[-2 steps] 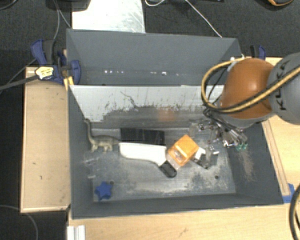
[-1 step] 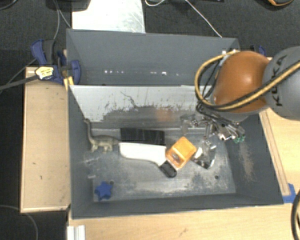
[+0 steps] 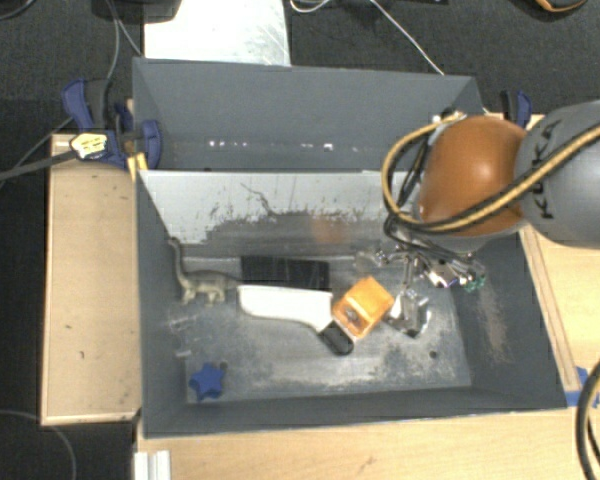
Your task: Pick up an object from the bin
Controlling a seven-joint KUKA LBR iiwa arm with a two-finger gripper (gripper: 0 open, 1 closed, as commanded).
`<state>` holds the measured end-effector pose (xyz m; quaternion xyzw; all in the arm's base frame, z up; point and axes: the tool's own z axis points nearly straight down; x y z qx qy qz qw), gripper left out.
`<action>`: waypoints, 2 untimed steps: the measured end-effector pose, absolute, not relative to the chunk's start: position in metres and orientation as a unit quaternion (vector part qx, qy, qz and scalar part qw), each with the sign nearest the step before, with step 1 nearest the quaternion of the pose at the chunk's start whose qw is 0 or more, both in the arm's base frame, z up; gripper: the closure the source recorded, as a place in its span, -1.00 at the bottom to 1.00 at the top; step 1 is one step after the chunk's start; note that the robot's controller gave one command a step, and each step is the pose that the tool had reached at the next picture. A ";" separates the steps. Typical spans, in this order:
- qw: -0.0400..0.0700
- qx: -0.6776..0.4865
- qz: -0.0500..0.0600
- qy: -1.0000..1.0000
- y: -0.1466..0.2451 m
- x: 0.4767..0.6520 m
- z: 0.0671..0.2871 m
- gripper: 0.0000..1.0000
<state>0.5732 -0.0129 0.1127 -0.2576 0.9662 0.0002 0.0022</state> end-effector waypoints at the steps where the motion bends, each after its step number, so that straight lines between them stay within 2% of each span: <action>1: 0.003 -0.392 0.000 0.920 -0.003 0.573 0.069 -1.00; 2: 0.004 -0.388 0.000 0.922 -0.005 0.574 0.071 1.00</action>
Offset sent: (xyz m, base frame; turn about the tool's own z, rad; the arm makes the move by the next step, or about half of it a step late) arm -0.0004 0.0069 -0.0427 -0.2762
